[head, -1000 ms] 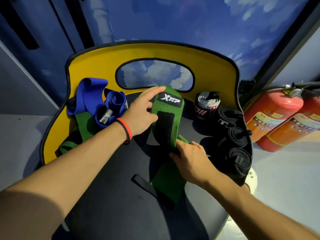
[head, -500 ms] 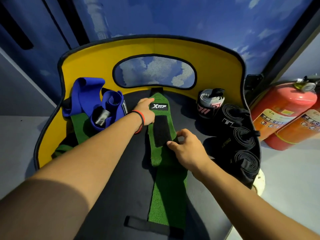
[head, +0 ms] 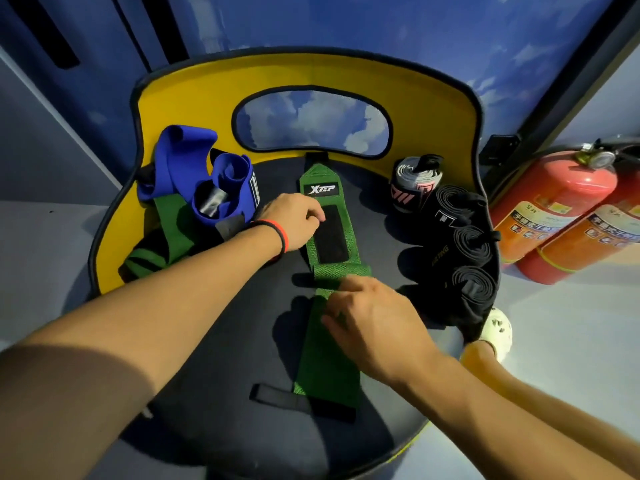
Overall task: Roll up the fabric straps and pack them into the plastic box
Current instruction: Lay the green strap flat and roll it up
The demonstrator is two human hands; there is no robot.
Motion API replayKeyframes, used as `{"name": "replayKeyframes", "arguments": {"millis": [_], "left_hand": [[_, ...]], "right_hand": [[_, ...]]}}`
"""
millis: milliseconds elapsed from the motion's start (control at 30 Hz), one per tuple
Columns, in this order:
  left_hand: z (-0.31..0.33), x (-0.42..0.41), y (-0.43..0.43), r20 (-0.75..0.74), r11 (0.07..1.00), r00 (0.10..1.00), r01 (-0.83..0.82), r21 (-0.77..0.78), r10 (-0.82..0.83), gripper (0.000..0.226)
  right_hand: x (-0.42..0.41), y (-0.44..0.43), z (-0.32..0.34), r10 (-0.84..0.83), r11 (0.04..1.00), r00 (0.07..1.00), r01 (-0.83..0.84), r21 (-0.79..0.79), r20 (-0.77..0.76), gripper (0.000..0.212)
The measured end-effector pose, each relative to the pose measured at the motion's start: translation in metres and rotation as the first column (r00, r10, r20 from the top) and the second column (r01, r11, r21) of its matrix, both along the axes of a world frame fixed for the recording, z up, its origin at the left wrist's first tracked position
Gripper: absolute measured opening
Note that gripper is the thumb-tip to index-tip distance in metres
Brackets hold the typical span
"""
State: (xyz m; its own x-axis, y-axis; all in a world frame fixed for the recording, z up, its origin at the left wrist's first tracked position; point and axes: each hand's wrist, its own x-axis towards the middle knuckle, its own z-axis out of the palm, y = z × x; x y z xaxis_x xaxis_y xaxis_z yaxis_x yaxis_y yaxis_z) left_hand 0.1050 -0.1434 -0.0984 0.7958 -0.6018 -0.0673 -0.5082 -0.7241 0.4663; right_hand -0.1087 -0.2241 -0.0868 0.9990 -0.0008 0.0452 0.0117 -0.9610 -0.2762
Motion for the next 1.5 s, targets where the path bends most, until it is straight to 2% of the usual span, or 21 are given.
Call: {"name": "replayKeyframes", "arguments": {"millis": [100, 200, 367, 467, 567, 700, 933, 1000, 1100, 1267, 1333, 1400, 1500], "left_hand": [[0.010, -0.014, 0.008, -0.065, 0.986, 0.993, 0.107, 0.127, -0.099, 0.029], [0.010, -0.023, 0.007, -0.113, 0.936, 0.980, 0.192, 0.295, -0.165, 0.051], [-0.004, -0.026, 0.014, -0.057, 0.869, 0.968, 0.246, 0.430, -0.245, 0.086], [-0.010, -0.024, 0.016, 0.004, 0.853, 0.954, 0.268, 0.447, -0.301, 0.095], [-0.011, -0.019, 0.015, 0.010, 0.851, 0.951, 0.271, 0.450, -0.308, 0.093], [-0.001, -0.023, 0.016, 0.069, 0.841, 0.933, 0.285, 0.461, -0.354, 0.079], [0.033, -0.049, 0.080, 0.265, 0.927, 0.891, 0.329, 0.183, -0.368, 0.044], [0.039, -0.048, 0.106, 0.339, 0.944, 0.881, 0.312, 0.109, -0.330, 0.035], [0.048, -0.038, 0.141, 0.389, 0.981, 0.905, 0.193, -0.017, -0.171, 0.022], [0.051, -0.012, 0.187, 0.315, 0.986, 0.938, -0.108, -0.126, 0.143, 0.018], [0.049, -0.003, 0.201, 0.258, 0.972, 0.937, -0.224, -0.075, 0.236, 0.022], [0.045, 0.003, 0.212, 0.181, 0.954, 0.941, -0.298, 0.044, 0.285, 0.035], [0.038, 0.008, 0.222, 0.104, 0.930, 0.953, -0.301, 0.210, 0.285, 0.053]], "right_hand": [[-0.022, 0.013, -0.009, 0.058, 0.993, 0.990, -0.071, -0.092, -0.131, 0.035], [-0.033, 0.023, -0.014, 0.100, 0.976, 0.981, -0.129, -0.178, -0.164, 0.040], [-0.040, 0.028, -0.011, 0.227, 0.966, 0.949, -0.248, -0.073, -0.219, 0.030], [-0.037, 0.025, -0.010, 0.280, 0.954, 0.929, -0.298, -0.039, -0.241, 0.025], [-0.032, 0.021, -0.007, 0.271, 0.960, 0.930, -0.280, -0.003, -0.249, 0.028], [-0.020, 0.017, 0.002, 0.245, 0.969, 0.945, -0.247, 0.019, -0.215, 0.028], [0.014, 0.023, 0.022, 0.194, 0.981, 0.969, -0.187, 0.054, -0.151, 0.027], [0.024, 0.032, 0.024, 0.172, 0.985, 0.977, -0.166, 0.054, -0.127, 0.025], [0.041, 0.048, 0.024, 0.121, 0.991, 0.990, -0.116, 0.066, -0.066, 0.021], [0.068, 0.071, 0.018, 0.024, 0.992, 0.998, -0.030, 0.124, 0.050, 0.018], [0.077, 0.076, 0.016, 0.000, 0.986, 0.994, -0.018, 0.164, 0.108, 0.014], [0.085, 0.081, 0.013, -0.023, 0.980, 0.989, -0.006, 0.197, 0.146, 0.013], [0.096, 0.088, 0.007, -0.027, 0.975, 0.984, -0.013, 0.223, 0.176, 0.025]]}}
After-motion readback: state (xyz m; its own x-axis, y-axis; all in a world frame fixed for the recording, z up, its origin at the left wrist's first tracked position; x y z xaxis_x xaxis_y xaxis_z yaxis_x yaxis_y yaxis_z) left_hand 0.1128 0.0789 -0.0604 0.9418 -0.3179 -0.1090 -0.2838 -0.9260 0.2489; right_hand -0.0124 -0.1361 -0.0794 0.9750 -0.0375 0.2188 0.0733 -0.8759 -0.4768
